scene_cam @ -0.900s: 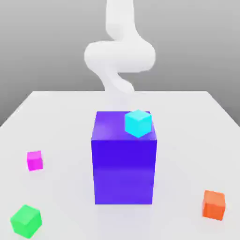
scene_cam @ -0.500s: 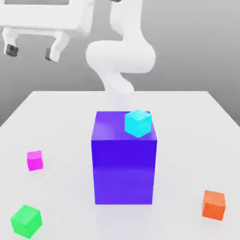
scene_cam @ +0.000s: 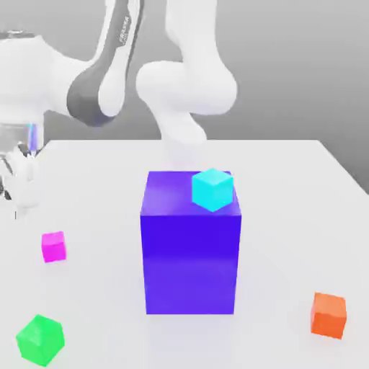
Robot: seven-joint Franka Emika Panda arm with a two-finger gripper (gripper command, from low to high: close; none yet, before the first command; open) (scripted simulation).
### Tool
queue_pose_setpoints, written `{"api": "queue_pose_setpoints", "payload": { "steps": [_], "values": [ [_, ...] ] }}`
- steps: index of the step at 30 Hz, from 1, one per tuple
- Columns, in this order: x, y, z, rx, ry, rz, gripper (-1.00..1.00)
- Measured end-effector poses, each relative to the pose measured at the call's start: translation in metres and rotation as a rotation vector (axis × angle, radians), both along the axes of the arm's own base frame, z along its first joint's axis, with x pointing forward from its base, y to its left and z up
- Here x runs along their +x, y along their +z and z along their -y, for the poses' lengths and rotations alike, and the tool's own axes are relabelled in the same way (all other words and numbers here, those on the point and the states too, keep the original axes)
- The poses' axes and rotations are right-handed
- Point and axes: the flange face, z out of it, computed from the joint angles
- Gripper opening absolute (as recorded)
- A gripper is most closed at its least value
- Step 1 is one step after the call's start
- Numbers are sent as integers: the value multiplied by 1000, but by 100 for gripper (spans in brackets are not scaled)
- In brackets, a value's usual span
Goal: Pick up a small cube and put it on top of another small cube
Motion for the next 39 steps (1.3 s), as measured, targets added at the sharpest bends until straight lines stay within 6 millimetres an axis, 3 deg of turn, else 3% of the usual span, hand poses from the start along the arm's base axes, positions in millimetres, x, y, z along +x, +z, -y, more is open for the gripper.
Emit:
{"api": "queue_pose_setpoints", "payload": {
  "steps": [5,12,13,20,27,39],
  "values": [
    [-67,-59,9,102,-200,-39,0],
    [-68,-122,3,116,-202,-46,0],
    [-69,-129,3,116,-201,-47,-100],
    [-68,-130,2,117,-202,-47,-100],
    [-69,-74,3,117,-203,-45,-100],
    [69,-41,-7,95,572,-82,-100]
  ]
}}
